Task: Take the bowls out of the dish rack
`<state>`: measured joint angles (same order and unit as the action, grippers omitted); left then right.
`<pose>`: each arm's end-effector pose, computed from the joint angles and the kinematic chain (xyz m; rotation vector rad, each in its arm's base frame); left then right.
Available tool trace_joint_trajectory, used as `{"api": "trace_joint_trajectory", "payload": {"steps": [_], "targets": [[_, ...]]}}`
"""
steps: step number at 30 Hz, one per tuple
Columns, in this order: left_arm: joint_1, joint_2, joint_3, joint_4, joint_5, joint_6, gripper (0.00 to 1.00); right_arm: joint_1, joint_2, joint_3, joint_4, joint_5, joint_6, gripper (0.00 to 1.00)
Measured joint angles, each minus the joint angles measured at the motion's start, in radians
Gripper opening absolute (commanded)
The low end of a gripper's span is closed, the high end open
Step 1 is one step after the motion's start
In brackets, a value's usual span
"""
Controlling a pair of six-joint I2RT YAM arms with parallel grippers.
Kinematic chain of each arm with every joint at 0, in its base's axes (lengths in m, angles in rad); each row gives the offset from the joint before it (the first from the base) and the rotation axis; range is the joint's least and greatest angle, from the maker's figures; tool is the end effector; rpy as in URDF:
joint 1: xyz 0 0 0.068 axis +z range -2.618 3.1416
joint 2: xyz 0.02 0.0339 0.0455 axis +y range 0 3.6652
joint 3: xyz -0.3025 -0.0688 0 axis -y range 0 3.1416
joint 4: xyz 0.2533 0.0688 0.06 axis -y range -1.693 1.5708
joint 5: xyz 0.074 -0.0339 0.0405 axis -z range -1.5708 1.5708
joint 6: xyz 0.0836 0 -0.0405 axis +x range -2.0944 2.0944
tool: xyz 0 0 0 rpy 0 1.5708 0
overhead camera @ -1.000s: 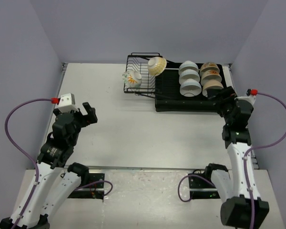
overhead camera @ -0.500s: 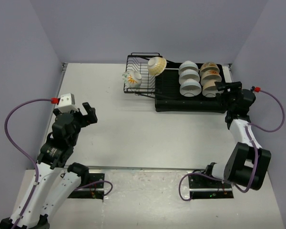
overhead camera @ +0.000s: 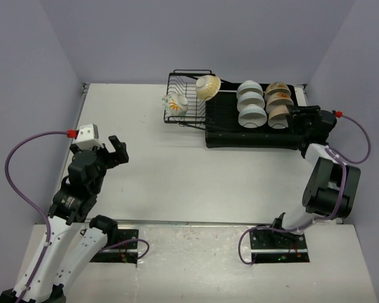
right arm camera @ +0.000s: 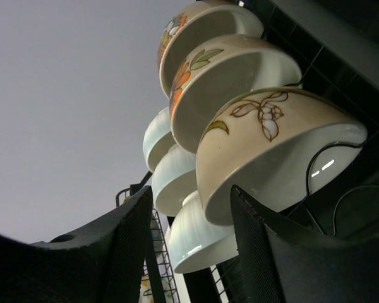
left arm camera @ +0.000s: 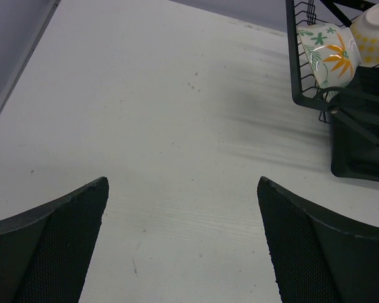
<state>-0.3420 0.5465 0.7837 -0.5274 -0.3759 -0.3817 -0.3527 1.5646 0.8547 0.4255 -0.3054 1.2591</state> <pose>0.1413 -0.0177 0.3451 -0.2947 1.8193 -0.1567 0.3811 -0.1135 0.2533 1.2381 1.4969 0.9003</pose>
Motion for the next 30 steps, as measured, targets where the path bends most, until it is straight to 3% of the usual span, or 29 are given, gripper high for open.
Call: {"api": "trace_joint_trajectory", "payload": {"steps": [8,13,16,23,30], "targets": [[0.0,0.0,0.0,0.002,0.003,0.0,1.0,0.0,0.114,0.055,0.066,-0.024,0.041,0.37],[0.0,0.0,0.0,0.003,0.003,0.0,1.0,0.0,0.151,0.055,0.114,-0.039,0.067,0.36],[0.0,0.0,0.0,0.003,0.005,0.0,1.0,0.0,0.171,0.055,0.145,-0.053,0.086,0.3],[0.0,0.001,0.0,0.003,0.005,0.0,1.0,0.012,0.192,0.037,0.216,-0.096,0.157,0.0],[0.0,0.002,0.0,0.003,0.006,0.0,1.0,0.006,0.153,-0.037,0.264,-0.068,0.201,0.0]]}}
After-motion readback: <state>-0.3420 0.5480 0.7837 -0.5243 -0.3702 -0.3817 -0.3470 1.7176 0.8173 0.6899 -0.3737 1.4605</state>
